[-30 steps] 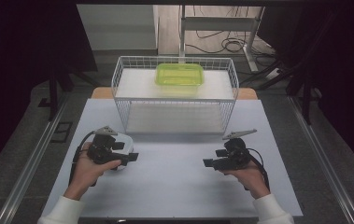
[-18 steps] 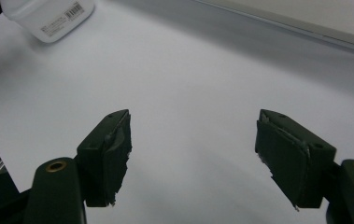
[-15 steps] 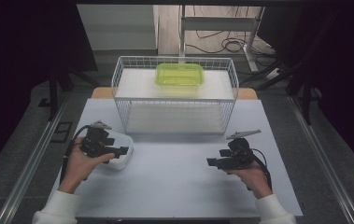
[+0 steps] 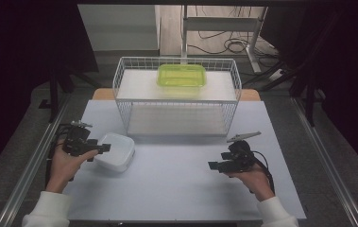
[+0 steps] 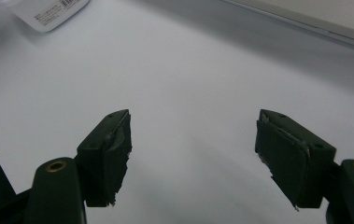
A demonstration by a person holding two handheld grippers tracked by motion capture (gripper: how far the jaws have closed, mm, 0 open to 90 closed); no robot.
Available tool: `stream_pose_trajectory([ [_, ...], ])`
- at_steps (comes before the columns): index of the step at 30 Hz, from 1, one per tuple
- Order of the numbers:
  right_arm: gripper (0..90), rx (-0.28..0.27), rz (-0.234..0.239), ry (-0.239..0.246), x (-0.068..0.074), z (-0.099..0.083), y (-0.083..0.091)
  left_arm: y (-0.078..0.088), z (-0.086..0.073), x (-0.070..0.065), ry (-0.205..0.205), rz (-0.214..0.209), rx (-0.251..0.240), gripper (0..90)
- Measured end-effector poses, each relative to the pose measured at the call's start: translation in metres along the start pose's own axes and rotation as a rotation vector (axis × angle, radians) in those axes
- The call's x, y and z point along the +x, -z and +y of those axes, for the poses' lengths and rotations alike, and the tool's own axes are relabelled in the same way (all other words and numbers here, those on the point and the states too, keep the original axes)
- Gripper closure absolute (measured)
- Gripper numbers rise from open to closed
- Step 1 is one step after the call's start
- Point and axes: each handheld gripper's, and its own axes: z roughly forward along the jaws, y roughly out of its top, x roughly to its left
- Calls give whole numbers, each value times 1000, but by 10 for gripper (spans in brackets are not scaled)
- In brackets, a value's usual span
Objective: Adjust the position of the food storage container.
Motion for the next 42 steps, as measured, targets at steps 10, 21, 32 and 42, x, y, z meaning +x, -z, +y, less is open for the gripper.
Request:
stream_pose_trajectory([
  [10, 272, 9, -8, 4, 1, 2, -3, 4, -6, 25, 39, 52, 2, 592],
  [21, 272, 8, -27, -7, -2, -4, -1, -12, -13, 55, 103, 100, 31, 791],
  [32, 274, 7, -41, -10, -3, -9, 4, -27, -13, 61, 95, 74, 73, 896],
  [42, 281, 18, -47, -8, -3, -10, 2, -33, -11, 52, 82, 2, 93, 896],
])
